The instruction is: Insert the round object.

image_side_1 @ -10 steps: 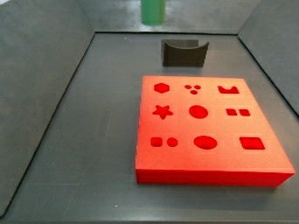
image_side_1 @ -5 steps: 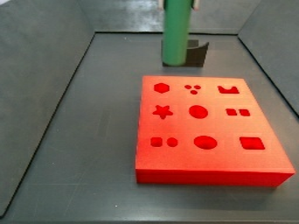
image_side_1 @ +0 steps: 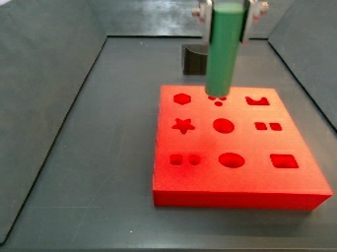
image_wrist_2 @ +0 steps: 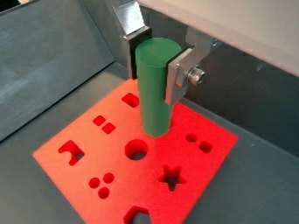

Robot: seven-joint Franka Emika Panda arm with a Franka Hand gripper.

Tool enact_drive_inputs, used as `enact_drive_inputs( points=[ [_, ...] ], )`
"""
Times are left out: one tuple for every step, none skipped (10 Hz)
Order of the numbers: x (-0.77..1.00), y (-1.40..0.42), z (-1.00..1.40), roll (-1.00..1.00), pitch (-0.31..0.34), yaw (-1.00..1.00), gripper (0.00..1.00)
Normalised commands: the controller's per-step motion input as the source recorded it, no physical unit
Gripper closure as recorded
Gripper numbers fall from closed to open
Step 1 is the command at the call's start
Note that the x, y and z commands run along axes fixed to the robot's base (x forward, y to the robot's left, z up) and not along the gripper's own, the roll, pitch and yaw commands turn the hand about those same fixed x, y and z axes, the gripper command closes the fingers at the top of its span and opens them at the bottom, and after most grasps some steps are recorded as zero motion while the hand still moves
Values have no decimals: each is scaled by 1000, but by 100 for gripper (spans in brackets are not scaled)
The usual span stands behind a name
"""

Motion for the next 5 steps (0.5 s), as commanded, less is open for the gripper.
enact_drive_inputs(
  points=[
    [651,-209,-209,483,0,-231,100],
    [177,-109,0,126,53,0,100],
    [0,0,0,0,9,0,100],
    [654,0,-317,-27,194,-160,100],
    [577,11,-423,-84,283,-323,100]
  ],
)
